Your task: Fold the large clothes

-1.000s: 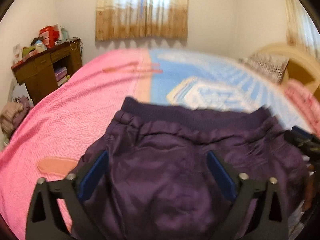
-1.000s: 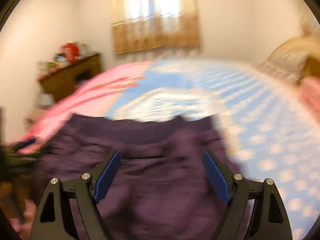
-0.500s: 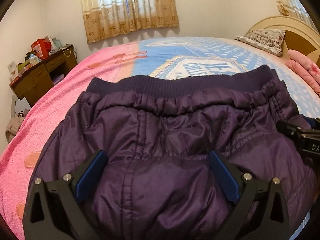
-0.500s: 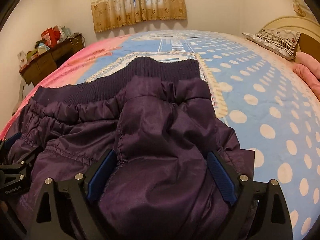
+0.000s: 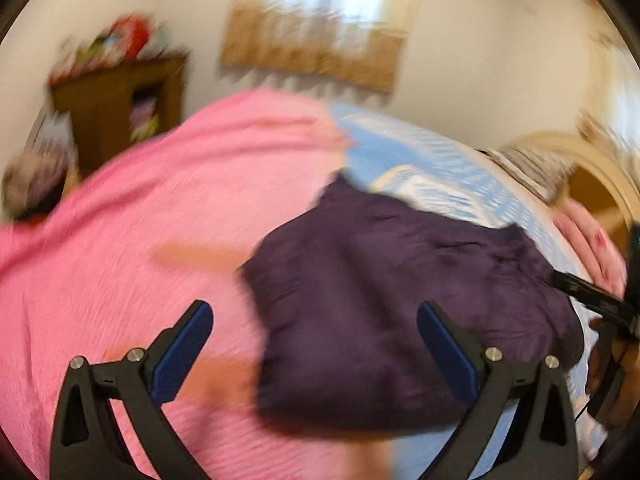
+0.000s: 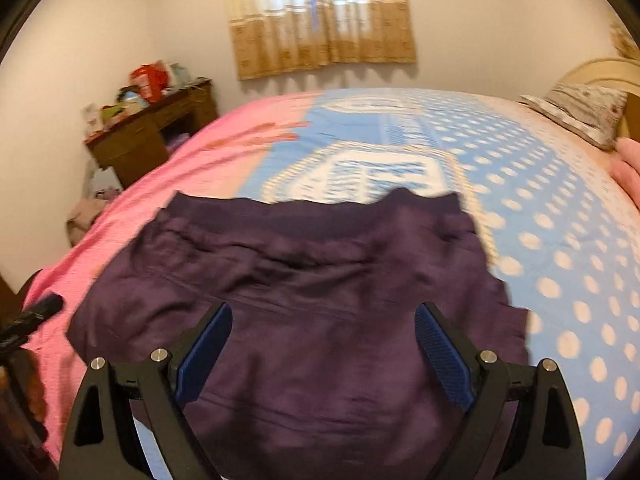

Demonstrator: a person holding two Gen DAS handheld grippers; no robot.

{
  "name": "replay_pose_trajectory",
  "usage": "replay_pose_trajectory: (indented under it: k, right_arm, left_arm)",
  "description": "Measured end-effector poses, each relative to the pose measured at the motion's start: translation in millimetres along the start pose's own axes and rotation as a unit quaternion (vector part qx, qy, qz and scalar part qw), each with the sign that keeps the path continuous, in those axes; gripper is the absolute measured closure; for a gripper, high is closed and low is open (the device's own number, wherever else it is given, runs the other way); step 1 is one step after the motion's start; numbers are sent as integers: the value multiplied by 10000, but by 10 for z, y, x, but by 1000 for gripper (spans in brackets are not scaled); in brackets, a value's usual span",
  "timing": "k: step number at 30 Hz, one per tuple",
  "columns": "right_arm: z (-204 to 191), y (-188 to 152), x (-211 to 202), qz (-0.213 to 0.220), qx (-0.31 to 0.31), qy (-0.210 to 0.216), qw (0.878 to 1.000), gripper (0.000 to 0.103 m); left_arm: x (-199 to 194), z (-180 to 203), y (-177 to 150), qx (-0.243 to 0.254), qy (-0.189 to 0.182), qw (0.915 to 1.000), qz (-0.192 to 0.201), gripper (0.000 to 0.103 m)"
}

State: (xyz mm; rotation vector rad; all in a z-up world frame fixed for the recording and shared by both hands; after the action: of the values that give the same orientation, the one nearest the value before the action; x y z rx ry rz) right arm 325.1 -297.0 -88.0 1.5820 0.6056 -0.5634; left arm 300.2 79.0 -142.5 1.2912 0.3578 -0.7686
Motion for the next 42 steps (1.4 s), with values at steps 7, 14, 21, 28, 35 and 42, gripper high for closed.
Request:
replay_pose_trajectory:
  k: [7, 14, 21, 28, 35, 42]
  right_arm:
    - [-356, -78, 463, -439, -674, -276, 9964, 10]
    - [-281, -193, 635, -397, -642, -304, 9967, 9]
    - [-301, -221, 701, -284, -766, -354, 9960, 7]
    - [-305, -255, 682, -83, -785, -344, 9963, 6]
    - [-326, -306, 651, 34, -822, -389, 9958, 6]
    - [-339, -308, 646, 47, -841, -425, 9955, 6]
  left_arm:
    - [290, -371, -375, -1902, -1553, 9682, -481, 0]
    - [499, -276, -231, -2088, -2037, 9555, -449, 0]
    - [722, -219, -55, -1901, -2064, 9584, -530, 0]
    - [788, -130, 43, -1571, -2476, 9539, -635, 0]
    - [733, -254, -62, -1491, -2694, 9500, -528, 46]
    - [750, -258, -57, -1657, -2661, 9475, -630, 34]
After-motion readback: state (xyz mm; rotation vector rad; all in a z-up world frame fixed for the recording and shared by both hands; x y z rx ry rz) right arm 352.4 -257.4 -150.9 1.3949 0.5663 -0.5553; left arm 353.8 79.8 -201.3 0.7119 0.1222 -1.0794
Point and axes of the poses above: each gripper's, at about its wrist camera, not at the fingertips, and x roughly the way its jaws point, z to its right, y to its top, the point moved 6 cm from there along x, roughly the way its jaws point, and after that the axes turned 1 degree about -y, right-handed, at the moved point
